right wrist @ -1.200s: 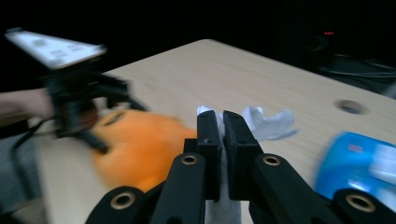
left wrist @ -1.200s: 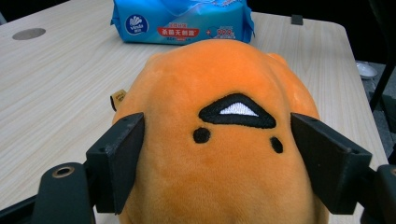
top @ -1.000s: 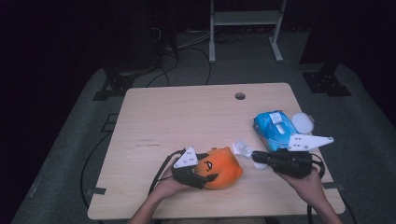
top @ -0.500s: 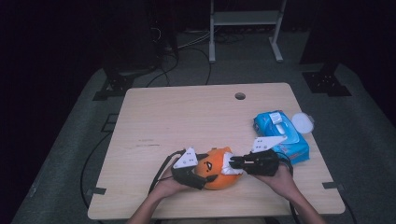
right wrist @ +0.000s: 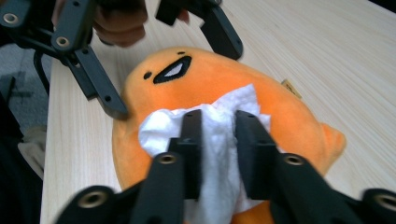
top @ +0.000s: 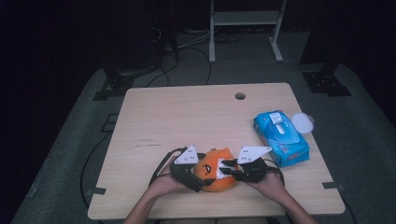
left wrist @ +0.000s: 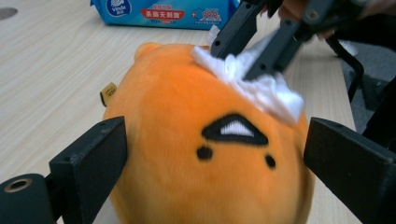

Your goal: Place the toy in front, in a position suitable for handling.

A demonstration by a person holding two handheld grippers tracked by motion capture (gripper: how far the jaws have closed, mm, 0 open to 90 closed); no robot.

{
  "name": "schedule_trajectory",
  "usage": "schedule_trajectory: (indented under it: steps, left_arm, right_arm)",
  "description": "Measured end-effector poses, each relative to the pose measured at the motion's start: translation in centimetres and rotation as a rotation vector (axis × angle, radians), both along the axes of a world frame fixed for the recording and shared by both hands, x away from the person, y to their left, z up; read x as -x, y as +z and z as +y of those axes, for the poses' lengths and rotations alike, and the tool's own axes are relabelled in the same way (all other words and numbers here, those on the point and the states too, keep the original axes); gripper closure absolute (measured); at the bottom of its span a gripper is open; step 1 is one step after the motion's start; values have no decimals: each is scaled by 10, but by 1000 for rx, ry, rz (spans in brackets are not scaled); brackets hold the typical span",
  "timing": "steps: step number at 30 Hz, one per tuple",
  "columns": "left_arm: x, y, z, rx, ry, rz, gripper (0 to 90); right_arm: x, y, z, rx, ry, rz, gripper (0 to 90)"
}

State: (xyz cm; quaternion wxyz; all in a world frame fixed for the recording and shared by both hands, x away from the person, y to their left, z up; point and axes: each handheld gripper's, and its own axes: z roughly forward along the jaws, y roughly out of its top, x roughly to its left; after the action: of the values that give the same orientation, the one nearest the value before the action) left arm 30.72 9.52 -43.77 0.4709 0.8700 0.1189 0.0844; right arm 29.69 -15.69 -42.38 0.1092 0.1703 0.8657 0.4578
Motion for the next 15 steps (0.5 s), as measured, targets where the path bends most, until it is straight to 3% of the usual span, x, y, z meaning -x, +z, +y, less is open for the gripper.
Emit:
schedule_trajectory:
  steps: [2,5,8,10,12,14,15]
  left_arm:
    - [2,-1,1,-9,-11,-42,160]
    - [-4,0,3,0,-2,-27,229]
    - [-9,-3,6,36,12,-4,259]
    - [-11,-5,5,37,17,-15,286]
    - [-13,-5,1,38,36,-24,302]
    - [-17,-5,-3,57,66,-20,304]
    - [-19,-5,-3,54,72,-13,301]
  right_arm:
    - [0,3,-6,12,-4,-1,782]
    - [-1,6,-20,6,-28,11,798]
    - [-1,5,-34,18,-75,16,800]
    - [0,3,-39,-3,-91,33,802]
    - [5,5,-31,-4,-75,20,801]
    - [9,8,-16,-34,-7,36,801]
    - [12,9,-7,-19,15,21,800]
